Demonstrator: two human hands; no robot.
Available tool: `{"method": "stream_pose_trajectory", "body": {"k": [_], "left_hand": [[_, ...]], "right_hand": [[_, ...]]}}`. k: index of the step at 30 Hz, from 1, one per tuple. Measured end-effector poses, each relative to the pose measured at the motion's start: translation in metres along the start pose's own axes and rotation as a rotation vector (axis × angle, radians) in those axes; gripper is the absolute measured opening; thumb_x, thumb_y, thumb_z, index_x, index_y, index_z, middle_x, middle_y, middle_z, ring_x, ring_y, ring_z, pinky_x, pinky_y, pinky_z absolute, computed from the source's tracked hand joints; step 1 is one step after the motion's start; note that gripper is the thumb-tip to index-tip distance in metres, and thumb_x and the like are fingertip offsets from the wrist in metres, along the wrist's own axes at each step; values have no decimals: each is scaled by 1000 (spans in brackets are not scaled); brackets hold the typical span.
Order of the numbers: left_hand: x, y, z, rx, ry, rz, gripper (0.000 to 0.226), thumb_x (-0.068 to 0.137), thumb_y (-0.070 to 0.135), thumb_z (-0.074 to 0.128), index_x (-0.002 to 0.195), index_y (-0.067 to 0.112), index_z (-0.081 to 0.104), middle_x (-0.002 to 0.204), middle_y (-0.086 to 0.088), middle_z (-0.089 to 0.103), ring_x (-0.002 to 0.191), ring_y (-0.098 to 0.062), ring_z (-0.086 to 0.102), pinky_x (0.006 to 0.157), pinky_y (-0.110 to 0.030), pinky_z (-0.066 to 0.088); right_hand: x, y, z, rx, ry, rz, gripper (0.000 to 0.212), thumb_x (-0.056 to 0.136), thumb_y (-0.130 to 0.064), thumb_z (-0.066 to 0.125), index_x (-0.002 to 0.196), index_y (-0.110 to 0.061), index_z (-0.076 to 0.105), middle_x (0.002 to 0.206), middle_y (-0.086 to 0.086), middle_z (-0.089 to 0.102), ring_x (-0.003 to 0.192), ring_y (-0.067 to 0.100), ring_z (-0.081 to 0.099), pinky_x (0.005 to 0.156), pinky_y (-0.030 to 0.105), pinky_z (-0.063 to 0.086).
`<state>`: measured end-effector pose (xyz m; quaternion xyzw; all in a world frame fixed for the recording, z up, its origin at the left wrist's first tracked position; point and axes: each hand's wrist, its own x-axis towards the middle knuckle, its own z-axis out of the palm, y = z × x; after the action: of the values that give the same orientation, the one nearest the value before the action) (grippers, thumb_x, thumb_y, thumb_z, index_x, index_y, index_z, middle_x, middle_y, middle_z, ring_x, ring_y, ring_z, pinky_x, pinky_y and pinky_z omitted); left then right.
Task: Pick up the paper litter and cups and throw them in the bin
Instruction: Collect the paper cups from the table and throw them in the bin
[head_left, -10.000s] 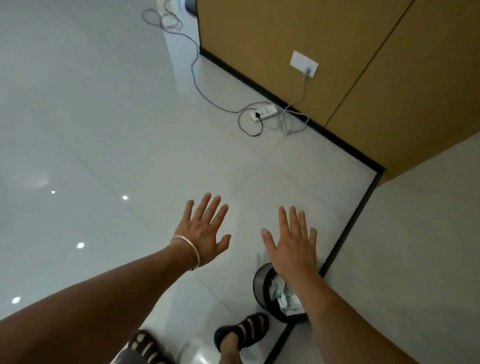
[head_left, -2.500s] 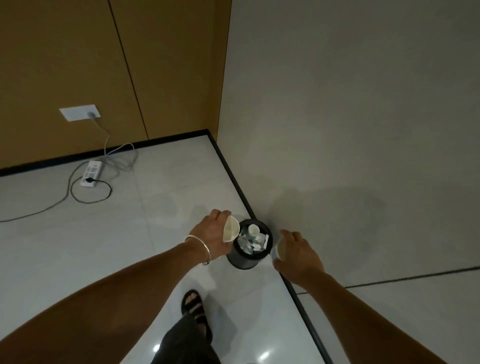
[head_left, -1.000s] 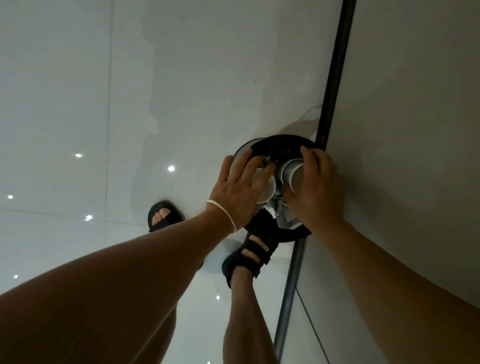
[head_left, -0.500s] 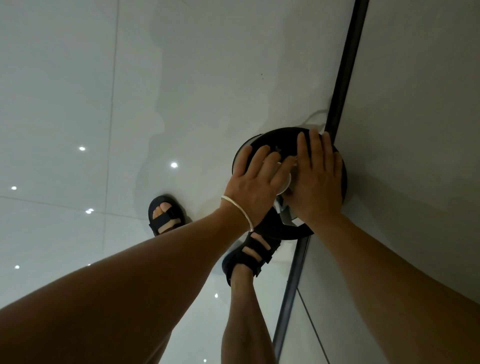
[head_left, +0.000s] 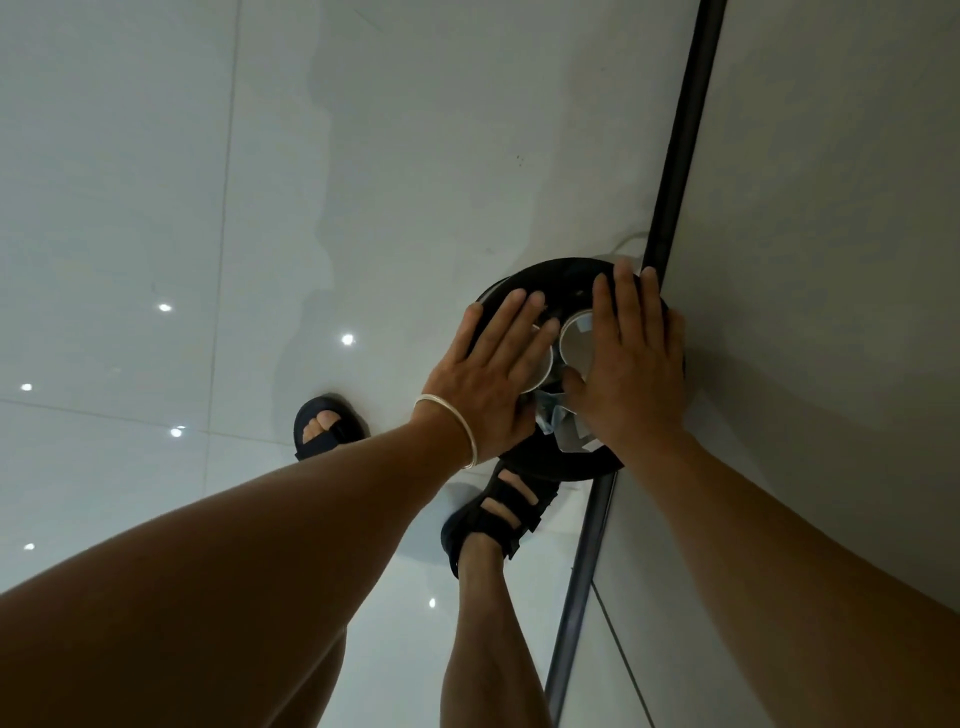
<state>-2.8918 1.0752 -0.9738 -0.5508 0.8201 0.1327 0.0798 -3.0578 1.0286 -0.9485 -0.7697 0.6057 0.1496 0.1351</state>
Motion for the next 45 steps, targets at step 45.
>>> {"method": "stream_pose_trajectory", "body": {"k": [45], "left_hand": [[-302,-144,-437,-17,68,-599,80,84,64,1,151,20,-4,159,-5,-7,145,-25,-14,116,-51,1]], "right_hand": [[-164,-206,-427,81,-21,-232,81,93,-57,43,156,-21,5,163,4,-4,149,22,-8,120,47,10]]}}
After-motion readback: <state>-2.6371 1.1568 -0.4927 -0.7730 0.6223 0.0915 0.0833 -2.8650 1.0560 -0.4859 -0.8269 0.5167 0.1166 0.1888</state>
